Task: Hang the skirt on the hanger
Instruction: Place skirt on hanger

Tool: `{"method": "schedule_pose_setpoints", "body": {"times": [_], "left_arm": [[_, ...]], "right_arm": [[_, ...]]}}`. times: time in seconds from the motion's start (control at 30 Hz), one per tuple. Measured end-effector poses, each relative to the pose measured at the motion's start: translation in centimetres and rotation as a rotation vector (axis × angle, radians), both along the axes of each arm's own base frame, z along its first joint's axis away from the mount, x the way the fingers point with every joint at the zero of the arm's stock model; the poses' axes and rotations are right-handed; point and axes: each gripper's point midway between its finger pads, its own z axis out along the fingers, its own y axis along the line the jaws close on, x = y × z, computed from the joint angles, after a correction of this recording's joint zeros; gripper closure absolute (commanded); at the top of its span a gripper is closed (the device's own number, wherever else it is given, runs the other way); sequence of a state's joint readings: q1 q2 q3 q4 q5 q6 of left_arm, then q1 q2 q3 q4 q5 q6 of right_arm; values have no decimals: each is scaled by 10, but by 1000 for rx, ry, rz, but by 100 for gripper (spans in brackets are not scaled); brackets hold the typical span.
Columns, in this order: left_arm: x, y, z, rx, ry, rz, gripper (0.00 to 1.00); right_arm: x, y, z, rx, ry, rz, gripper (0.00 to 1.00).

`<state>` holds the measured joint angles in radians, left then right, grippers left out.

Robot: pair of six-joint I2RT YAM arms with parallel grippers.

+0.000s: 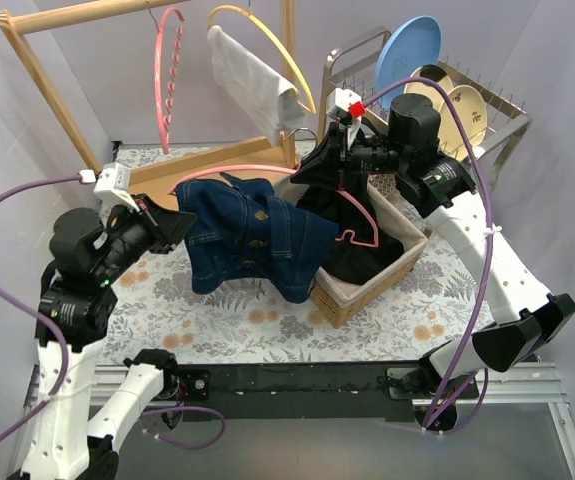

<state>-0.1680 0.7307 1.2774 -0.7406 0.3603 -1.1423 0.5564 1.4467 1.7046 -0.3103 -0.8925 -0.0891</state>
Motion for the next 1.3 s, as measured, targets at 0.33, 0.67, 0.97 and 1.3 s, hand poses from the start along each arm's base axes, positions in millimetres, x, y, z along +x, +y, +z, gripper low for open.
{"method": "schedule_pose_setpoints", "body": {"times": [0.33,0.67,0.97,1.3], "left_arm": [[32,41,-19,79,29,259,32],[-41,-38,15,-192,-78,-262,41],[-11,-53,-14,-205,57,-318,39],[14,-122,-86,-10,231,-330,39]], "right_arm": [[6,1,3,14,85,-67,99],[44,27,-14,-39,178,-253,99],[62,35,-43,-107,237,-337,99],[66,32,-45,-115,231,-366,99]]}}
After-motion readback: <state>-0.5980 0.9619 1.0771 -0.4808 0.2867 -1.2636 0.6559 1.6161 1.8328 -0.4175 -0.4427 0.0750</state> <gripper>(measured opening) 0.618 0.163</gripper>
